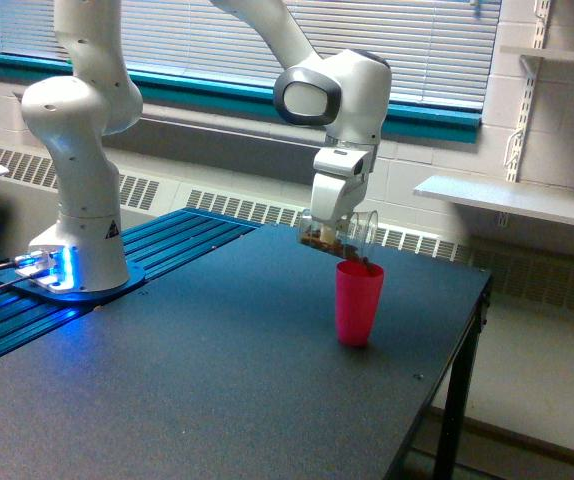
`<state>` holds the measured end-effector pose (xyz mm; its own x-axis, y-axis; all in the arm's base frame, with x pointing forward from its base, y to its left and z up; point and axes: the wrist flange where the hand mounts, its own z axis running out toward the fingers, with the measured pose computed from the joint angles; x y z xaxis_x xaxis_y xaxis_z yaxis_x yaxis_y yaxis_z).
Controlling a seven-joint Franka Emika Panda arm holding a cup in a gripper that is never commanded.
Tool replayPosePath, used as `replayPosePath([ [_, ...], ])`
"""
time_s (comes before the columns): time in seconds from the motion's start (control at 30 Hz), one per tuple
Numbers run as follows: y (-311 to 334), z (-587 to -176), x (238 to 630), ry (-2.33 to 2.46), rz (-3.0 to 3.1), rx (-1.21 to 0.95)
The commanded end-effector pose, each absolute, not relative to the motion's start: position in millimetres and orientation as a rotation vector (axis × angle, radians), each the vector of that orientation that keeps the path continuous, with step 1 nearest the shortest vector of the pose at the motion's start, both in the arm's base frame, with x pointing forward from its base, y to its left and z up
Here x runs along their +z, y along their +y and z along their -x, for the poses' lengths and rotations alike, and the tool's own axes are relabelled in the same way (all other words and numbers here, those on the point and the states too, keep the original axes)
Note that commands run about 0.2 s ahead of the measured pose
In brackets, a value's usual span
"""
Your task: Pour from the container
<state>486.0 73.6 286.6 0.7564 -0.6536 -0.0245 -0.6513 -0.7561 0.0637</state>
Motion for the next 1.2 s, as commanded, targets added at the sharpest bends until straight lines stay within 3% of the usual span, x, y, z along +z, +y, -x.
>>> replayPosePath([
  [0.03,75.2,-488.2,285.4,-1.068,-2.896,-0.100],
  [1.2,60.5,-485.0,282.8,-1.144,-2.848,-0.162],
])
